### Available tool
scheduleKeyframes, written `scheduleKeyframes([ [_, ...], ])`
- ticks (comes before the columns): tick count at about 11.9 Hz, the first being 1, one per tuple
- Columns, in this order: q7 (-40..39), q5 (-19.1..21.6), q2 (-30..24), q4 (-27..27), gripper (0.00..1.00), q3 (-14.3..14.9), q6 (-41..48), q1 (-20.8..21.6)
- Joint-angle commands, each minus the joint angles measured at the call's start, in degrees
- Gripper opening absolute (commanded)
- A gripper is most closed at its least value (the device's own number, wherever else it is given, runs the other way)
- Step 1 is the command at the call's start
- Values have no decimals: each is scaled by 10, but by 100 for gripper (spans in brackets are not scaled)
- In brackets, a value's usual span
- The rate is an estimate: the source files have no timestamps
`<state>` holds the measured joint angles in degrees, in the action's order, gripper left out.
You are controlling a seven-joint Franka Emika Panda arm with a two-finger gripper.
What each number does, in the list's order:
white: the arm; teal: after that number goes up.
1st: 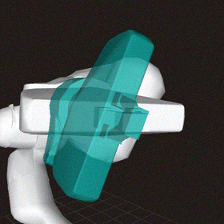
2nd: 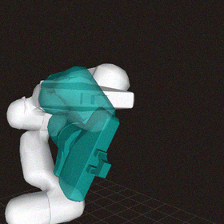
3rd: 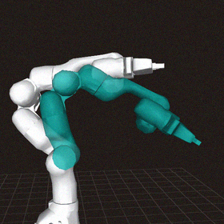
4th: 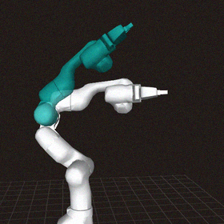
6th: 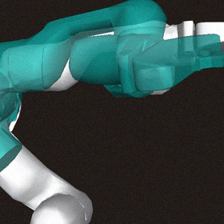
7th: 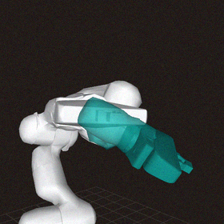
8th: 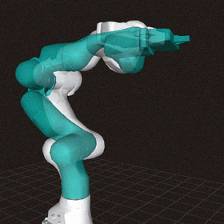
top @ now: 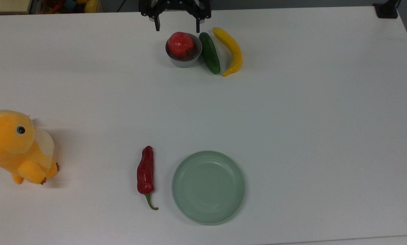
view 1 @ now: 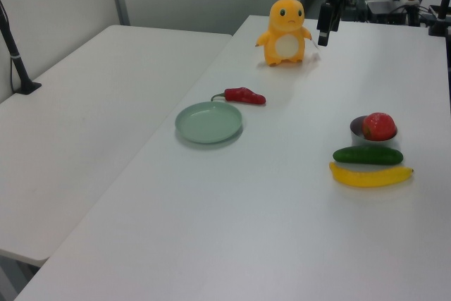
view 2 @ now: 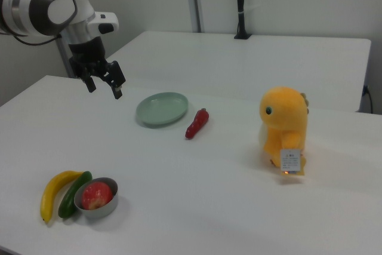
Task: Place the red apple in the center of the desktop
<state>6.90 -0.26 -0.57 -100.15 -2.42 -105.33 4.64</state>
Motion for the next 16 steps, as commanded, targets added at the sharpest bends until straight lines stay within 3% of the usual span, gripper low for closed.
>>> scheduleKeyframes([
  [1,-15,-2,-33,-46,100,8,7,8],
  [7,-20,-4,-107,-174,100,8,6,9],
  [9,-103,-9,-107,-191,100,8,20,12],
  [11,-241,-41,-105,-210,100,8,70,19],
  [16,-305,-42,-89,-245,100,8,67,21],
])
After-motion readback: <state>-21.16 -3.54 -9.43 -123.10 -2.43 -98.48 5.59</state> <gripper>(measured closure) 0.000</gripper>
